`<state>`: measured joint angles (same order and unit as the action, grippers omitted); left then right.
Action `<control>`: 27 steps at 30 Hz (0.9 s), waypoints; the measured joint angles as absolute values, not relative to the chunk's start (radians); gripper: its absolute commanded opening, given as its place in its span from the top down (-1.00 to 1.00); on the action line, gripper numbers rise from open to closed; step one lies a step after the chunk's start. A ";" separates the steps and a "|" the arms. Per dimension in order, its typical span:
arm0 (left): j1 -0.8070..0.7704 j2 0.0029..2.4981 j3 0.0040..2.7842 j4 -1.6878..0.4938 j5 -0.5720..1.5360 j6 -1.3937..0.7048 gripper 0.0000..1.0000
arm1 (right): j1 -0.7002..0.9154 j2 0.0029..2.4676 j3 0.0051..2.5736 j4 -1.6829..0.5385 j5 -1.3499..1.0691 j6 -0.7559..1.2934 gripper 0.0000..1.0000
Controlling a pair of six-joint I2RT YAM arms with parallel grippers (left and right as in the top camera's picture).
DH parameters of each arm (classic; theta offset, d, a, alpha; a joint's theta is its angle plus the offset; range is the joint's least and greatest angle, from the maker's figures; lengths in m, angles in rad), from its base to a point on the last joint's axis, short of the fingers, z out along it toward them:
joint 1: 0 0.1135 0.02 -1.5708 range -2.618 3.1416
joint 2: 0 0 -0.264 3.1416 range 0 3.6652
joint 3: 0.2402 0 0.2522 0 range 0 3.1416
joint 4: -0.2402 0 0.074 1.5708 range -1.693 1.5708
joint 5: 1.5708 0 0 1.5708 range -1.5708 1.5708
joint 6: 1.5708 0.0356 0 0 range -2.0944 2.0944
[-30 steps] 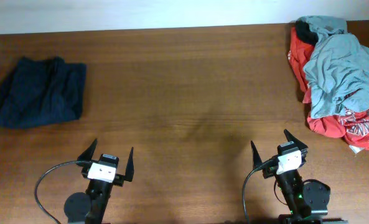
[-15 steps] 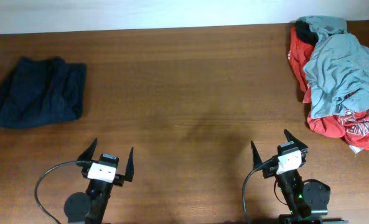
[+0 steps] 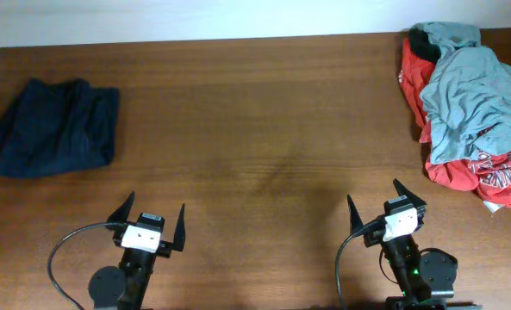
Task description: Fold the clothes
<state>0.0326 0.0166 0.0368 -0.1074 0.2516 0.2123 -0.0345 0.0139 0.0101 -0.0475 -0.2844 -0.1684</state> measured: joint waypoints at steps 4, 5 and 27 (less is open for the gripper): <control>0.033 0.017 0.037 -0.108 0.252 0.212 -0.99 | -0.035 0.014 0.010 -0.047 -0.284 -0.168 -0.97; 0.033 0.017 0.037 -0.107 0.252 0.212 -0.98 | -0.035 0.014 0.010 -0.047 -0.284 -0.168 -0.97; 0.033 0.017 0.035 -0.006 0.416 0.149 -0.98 | -0.035 0.014 0.010 0.031 -0.435 -0.110 -0.97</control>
